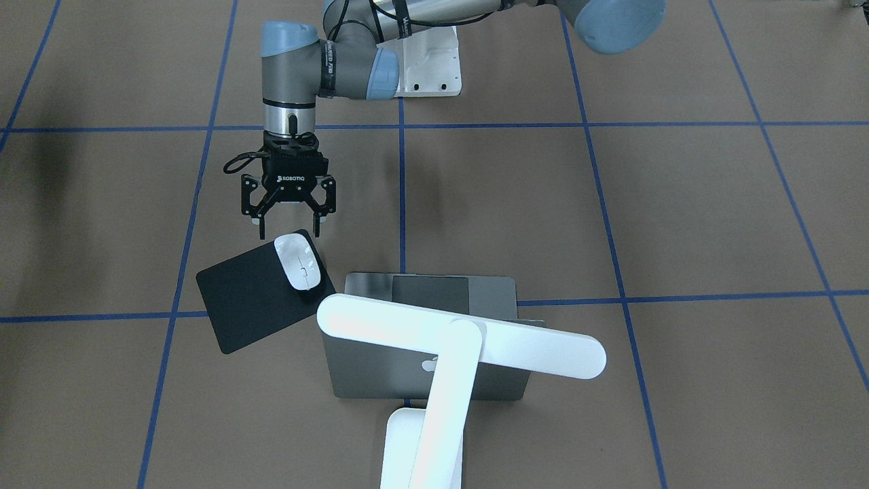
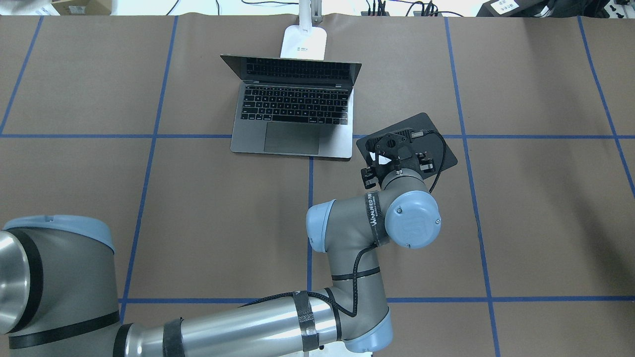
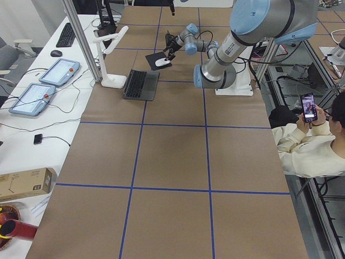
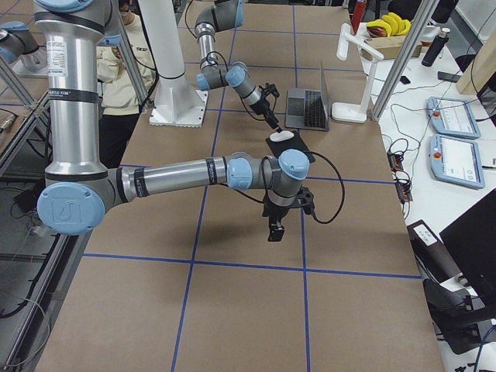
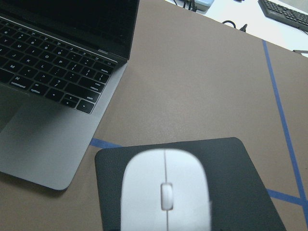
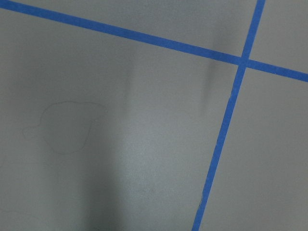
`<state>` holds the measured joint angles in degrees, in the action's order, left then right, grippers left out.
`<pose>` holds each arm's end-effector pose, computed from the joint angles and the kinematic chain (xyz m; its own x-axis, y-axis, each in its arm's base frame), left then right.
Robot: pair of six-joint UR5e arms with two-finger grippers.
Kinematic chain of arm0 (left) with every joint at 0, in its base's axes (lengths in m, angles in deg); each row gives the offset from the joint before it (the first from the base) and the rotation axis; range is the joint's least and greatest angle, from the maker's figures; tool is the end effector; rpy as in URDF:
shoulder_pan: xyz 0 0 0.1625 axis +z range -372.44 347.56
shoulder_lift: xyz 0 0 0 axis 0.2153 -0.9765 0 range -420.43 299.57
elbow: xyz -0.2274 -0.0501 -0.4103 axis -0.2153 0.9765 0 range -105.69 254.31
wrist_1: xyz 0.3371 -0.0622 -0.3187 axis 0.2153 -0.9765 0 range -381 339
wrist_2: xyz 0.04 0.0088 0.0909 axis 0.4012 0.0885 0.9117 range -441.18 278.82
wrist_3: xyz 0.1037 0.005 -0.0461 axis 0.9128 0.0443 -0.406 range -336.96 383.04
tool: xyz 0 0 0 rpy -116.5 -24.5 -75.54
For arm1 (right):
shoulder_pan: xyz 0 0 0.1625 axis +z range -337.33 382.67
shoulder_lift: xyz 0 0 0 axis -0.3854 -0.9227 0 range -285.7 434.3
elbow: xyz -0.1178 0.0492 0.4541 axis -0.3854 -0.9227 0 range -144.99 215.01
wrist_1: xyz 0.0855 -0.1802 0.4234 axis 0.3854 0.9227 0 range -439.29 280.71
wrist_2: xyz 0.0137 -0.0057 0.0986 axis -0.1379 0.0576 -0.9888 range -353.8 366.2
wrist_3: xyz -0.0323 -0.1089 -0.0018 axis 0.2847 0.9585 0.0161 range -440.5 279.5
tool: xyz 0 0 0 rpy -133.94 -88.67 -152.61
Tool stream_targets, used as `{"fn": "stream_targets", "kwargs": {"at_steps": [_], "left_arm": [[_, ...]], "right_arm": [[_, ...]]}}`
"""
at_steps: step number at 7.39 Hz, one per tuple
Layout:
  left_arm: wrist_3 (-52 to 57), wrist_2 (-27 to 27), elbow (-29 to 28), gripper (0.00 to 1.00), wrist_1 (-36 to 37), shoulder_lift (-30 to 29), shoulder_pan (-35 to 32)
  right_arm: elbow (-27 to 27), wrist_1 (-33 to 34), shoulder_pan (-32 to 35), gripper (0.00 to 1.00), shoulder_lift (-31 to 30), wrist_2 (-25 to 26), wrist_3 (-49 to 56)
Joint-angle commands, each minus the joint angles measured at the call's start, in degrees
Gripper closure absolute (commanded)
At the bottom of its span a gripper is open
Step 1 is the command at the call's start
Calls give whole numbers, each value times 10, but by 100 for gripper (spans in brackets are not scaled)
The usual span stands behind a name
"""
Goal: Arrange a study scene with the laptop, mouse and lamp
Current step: 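Lower the white mouse onto the mouse pad and open the left gripper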
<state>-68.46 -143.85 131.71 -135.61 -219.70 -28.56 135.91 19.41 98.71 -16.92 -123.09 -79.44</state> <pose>0.8491 -0.4385 0.0225 0.4450 -0.1527 -0.8824 0.6454 0.7378 0.1978 -0.0692 -0.5325 0.6448 0.7439 -0.2152 0.6327 0.2549 0.9665 0.0289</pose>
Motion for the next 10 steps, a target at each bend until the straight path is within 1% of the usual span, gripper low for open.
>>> {"fn": "stream_targets", "kwargs": {"at_steps": [1, 2, 3, 4, 5, 6, 7, 8, 9, 10], "left_arm": [[4, -4, 5, 7, 0, -9, 0], [33, -11, 44, 6, 6, -2, 0], [60, -40, 111, 1, 20, 40, -1], [62, -75, 185, 1, 56, 88, -4], [74, -114, 259, 1, 128, 114, -10], [83, -163, 326, 1, 217, 128, -25], [117, -219, 397, 1, 278, 162, -50], [164, -285, 469, 1, 326, 218, -86], [218, -345, 515, 1, 358, 261, -136], [277, -394, 531, 1, 395, 293, -180]], "right_arm": [[2, 0, 9, 0, 8, 1, -1], [2, -1, 18, 0, 14, 3, 1], [-3, 0, 21, 0, 27, 7, 1], [-6, -1, 21, 0, 29, 11, 1], [-12, 0, 21, 0, 41, 13, 1], [-25, 0, 21, 0, 48, 14, -5], [-25, -1, 24, 0, 50, 14, -25], [-25, 0, 26, 0, 49, 13, -30], [-25, 0, 32, 0, 48, 10, -30], [-27, 0, 38, 0, 47, 11, -30]]}}
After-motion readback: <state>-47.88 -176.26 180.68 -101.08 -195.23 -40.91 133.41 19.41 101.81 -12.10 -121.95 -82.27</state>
